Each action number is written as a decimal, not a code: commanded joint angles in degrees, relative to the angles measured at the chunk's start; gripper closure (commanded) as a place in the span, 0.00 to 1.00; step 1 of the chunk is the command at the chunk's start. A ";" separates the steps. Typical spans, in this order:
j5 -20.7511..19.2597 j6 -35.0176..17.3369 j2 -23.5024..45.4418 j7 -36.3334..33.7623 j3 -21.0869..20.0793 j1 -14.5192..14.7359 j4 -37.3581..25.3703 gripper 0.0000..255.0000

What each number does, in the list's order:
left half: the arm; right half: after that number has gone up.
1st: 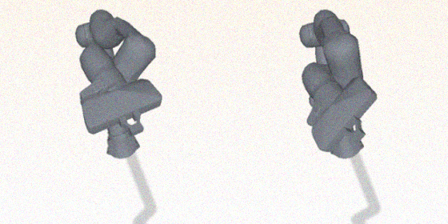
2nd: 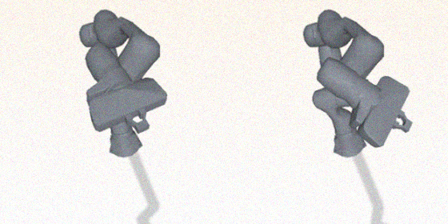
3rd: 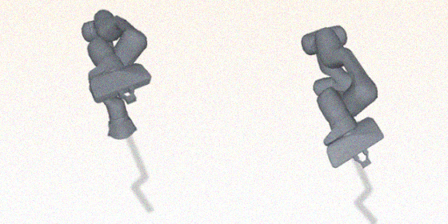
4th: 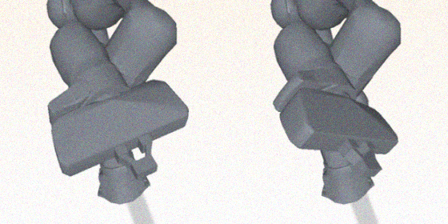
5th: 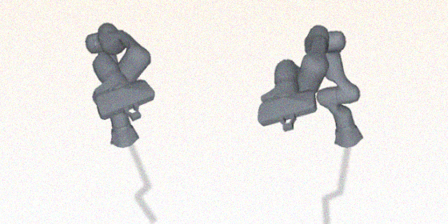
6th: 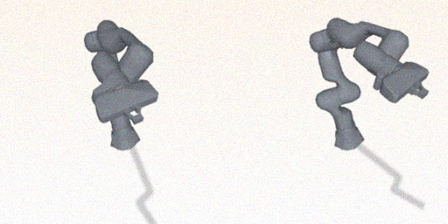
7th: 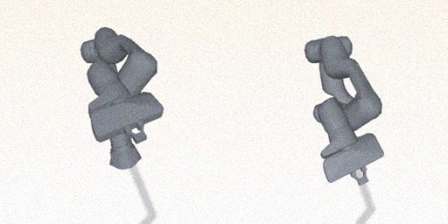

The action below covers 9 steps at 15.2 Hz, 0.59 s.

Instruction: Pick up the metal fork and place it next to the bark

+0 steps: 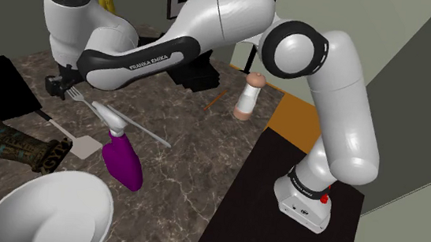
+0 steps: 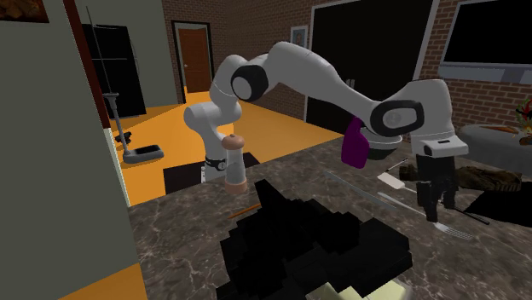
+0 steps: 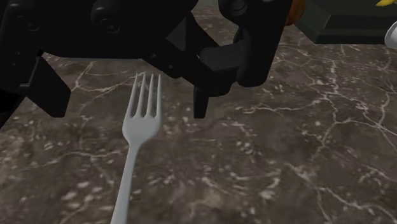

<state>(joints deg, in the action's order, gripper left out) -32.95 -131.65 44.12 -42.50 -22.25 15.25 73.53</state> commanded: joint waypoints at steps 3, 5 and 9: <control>1.08 1.42 -4.61 0.08 -1.14 -0.96 3.25 0.00; 1.08 1.42 -4.61 0.08 -1.13 -0.96 3.25 0.00; 1.08 1.42 -4.61 0.08 -1.13 -0.96 3.25 0.00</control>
<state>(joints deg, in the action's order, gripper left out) -31.87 -130.24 39.52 -42.42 -23.38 14.30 76.77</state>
